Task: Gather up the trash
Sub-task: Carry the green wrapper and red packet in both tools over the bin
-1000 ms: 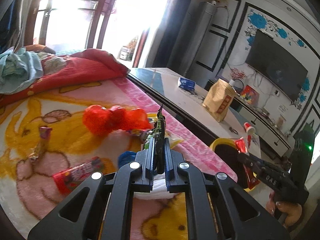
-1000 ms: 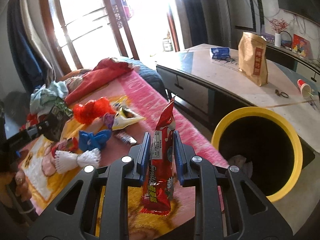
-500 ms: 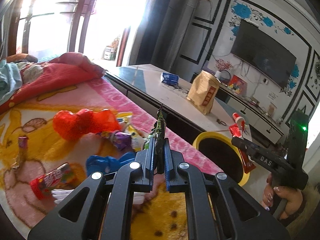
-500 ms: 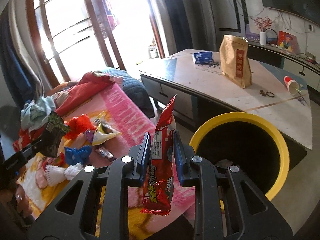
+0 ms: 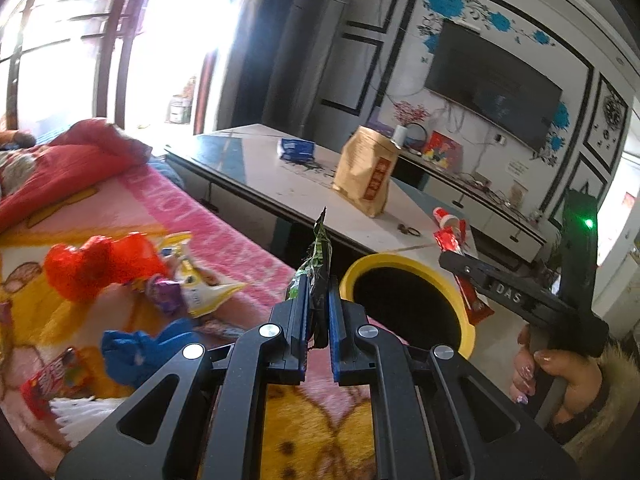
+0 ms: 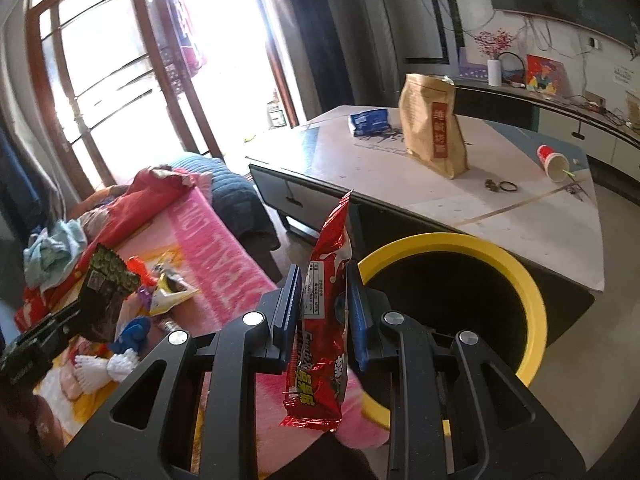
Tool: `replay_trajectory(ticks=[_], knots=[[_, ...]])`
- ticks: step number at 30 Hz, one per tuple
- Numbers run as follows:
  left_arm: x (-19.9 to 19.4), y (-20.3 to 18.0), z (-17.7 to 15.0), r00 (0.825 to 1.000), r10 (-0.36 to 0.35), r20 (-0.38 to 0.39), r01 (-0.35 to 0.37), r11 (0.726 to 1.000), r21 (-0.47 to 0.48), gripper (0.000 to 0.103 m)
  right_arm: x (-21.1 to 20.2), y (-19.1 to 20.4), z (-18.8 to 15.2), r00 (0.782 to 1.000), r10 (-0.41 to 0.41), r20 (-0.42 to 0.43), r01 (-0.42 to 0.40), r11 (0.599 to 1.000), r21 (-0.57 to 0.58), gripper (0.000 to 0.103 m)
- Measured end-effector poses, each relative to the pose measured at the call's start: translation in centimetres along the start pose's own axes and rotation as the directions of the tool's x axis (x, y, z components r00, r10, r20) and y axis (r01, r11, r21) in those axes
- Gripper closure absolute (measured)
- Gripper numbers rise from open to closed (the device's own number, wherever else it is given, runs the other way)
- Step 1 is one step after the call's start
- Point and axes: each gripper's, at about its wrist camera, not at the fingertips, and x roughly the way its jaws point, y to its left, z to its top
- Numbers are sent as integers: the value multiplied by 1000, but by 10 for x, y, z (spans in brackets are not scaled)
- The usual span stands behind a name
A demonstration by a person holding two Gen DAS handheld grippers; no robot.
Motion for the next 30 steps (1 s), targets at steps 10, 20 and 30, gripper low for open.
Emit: replay_trajectory(ticks=[10, 20, 30], knots=[[24, -34, -1, 997, -68, -38, 71, 995, 74, 95, 3, -34, 9, 998, -63, -7, 63, 996, 63, 86], [54, -67, -1, 989, -125, -82, 136, 981, 138, 95, 11, -77, 9, 989, -145, -39, 149, 981, 126, 86], [93, -92, -7, 977, -161, -139, 185, 966, 181, 95, 24, -108, 2, 976, -192, -99, 206, 965, 164, 85]])
